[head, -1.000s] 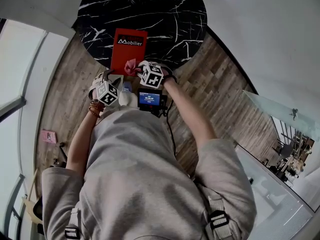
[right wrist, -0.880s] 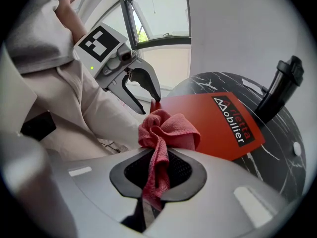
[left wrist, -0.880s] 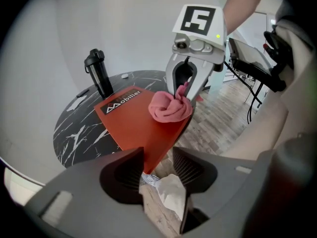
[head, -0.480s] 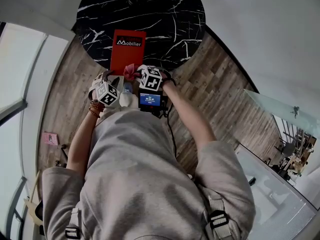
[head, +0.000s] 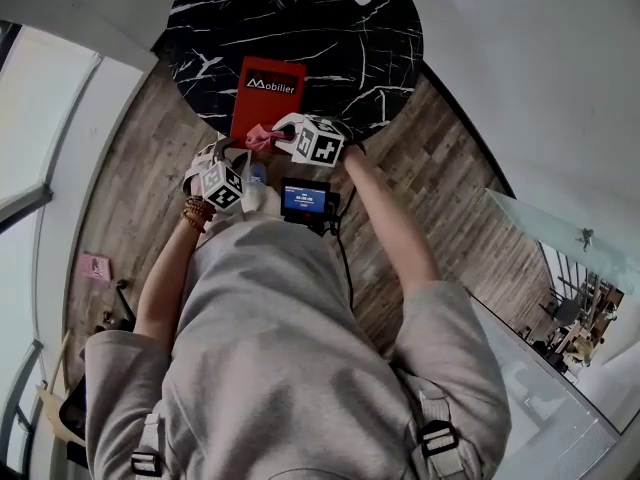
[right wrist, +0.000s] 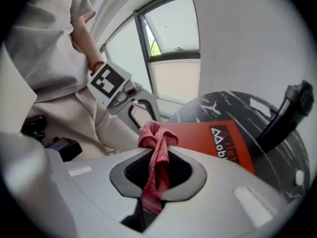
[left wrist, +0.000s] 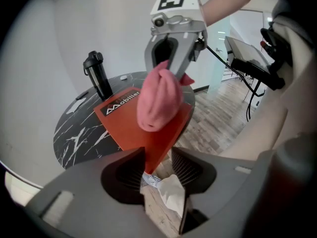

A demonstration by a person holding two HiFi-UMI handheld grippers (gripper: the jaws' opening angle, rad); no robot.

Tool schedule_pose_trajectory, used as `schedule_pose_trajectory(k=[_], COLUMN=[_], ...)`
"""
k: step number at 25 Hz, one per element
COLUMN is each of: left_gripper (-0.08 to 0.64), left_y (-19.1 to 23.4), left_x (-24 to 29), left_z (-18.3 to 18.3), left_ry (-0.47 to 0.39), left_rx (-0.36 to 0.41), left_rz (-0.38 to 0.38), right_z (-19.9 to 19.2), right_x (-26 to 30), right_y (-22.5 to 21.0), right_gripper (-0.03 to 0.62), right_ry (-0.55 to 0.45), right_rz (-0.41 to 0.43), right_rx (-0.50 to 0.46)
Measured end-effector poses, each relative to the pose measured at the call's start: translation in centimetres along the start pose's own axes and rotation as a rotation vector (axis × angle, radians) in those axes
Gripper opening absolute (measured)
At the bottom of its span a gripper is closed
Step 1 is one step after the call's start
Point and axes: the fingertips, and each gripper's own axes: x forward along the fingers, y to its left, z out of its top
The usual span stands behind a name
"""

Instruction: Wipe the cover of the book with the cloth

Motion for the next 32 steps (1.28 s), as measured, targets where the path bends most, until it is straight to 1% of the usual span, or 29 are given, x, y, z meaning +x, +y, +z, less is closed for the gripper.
schedule_pose_trajectory(k=[2, 5, 7, 8, 10, 15, 18, 21, 24, 26, 30, 32], left_gripper=[0.164, 0.164, 0.169, 0.175, 0.175, 0.16, 0.157, 0.152, 0.144, 0.15, 0.144, 0.146], left_y=[0.0, -0.1, -0.2, -0.3, -0.2, 0.1, 0.0, -0.1, 0.0, 0.2, 0.1, 0.0], left_x=[0.0, -0.1, -0.2, -0.2, -0.2, -0.1, -0.1, -0.1, -0.1, -0.1, -0.2, -0.2], left_z=[0.0, 0.0, 0.0, 0.0, 0.2, 0.1, 0.1, 0.1, 0.1, 0.2, 0.0, -0.1], left_ry=[-0.006, -0.007, -0.005, -0.006, -0.009, -0.021, -0.026, -0.031, -0.026, -0.011, -0.006, -0.012], left_rx=[-0.004, -0.012, -0.023, -0.03, -0.039, -0.03, -0.035, -0.039, -0.045, -0.048, -0.007, 0.014], left_rz=[-0.01, -0.032, -0.043, -0.048, -0.054, -0.055, -0.055, -0.058, -0.063, -0.074, -0.07, -0.06], right_z=[0.8, 0.9, 0.5, 0.3, -0.2, -0.8, -0.9, -1.7, -2.1, -2.3, -2.6, -2.5], right_x=[-0.6, -1.0, -1.2, -1.3, -1.3, -1.3, -1.2, -0.4, 0.4, 0.7, 1.2, 1.2], right_y=[-2.9, -7.3, -10.1, -11.2, -13.2, -16.9, -18.3, -19.1, -18.8, -18.8, -18.6, -18.4], right_gripper=[0.06, 0.061, 0.061, 0.061, 0.061, 0.061, 0.061, 0.061, 0.061, 0.061, 0.058, 0.058], right_ry=[-0.005, 0.039, 0.073, 0.088, 0.115, 0.168, 0.198, 0.242, 0.248, 0.251, 0.289, 0.303], right_rz=[-0.096, -0.249, -0.348, -0.385, -0.429, -0.472, -0.48, -0.458, -0.409, -0.399, -0.386, -0.384], right_rx=[-0.019, -0.042, -0.04, -0.033, -0.018, -0.002, 0.012, 0.024, 0.074, 0.079, 0.054, 0.058])
